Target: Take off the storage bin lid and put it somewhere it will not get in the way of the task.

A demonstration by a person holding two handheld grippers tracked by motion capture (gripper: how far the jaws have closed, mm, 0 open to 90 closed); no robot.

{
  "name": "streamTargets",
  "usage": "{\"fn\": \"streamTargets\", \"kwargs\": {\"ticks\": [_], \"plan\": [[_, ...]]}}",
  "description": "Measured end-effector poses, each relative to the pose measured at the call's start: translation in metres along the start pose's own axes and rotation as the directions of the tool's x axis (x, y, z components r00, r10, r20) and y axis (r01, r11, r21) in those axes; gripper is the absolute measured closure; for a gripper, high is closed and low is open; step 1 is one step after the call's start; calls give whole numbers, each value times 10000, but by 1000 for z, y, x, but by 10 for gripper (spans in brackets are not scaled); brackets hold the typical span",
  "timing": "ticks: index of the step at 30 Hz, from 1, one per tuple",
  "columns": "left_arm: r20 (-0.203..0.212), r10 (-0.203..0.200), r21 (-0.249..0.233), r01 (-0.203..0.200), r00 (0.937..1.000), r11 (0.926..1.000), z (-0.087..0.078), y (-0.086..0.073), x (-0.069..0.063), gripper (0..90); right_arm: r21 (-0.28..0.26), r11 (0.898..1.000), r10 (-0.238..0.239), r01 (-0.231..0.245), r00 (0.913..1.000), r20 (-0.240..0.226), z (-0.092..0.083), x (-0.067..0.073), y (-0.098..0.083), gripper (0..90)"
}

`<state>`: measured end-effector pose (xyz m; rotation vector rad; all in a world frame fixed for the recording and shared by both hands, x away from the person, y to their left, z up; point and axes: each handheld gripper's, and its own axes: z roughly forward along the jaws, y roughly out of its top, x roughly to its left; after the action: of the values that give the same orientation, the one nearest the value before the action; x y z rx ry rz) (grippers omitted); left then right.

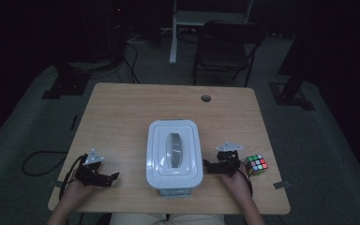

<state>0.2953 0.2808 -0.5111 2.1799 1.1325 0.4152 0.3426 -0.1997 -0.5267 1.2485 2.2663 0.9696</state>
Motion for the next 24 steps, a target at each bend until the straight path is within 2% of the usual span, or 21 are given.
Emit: {"fn": "streamTargets", "kwargs": {"ticks": [3,8,13,17,21,24], "plan": [[-54,-31,23,31,10000,10000,-3,4,-2,23,1,10000,-1,1,10000,-1,0,0,0,126],[117,-99,-199,101,9999,9998,-12,14,-5,23,0,10000,1,-1,10000,0,0,0,0,126],[363,204,-398,-190,9991,9990,-22,26,-15,23,0,10000,0,0,10000,-1,0,0,0,126],[477,426,-763,-389,9980,9963,-34,37,-19,23,0,10000,-1,1,10000,0,0,0,0,126],[563,761,-1191,-689,9955,9905,-47,50,-24,23,0,10000,1,-1,10000,0,0,0,0,126],[784,952,-1507,-826,9924,9851,-54,58,-28,23,0,10000,1,-1,10000,-2,0,0,0,127]]}}
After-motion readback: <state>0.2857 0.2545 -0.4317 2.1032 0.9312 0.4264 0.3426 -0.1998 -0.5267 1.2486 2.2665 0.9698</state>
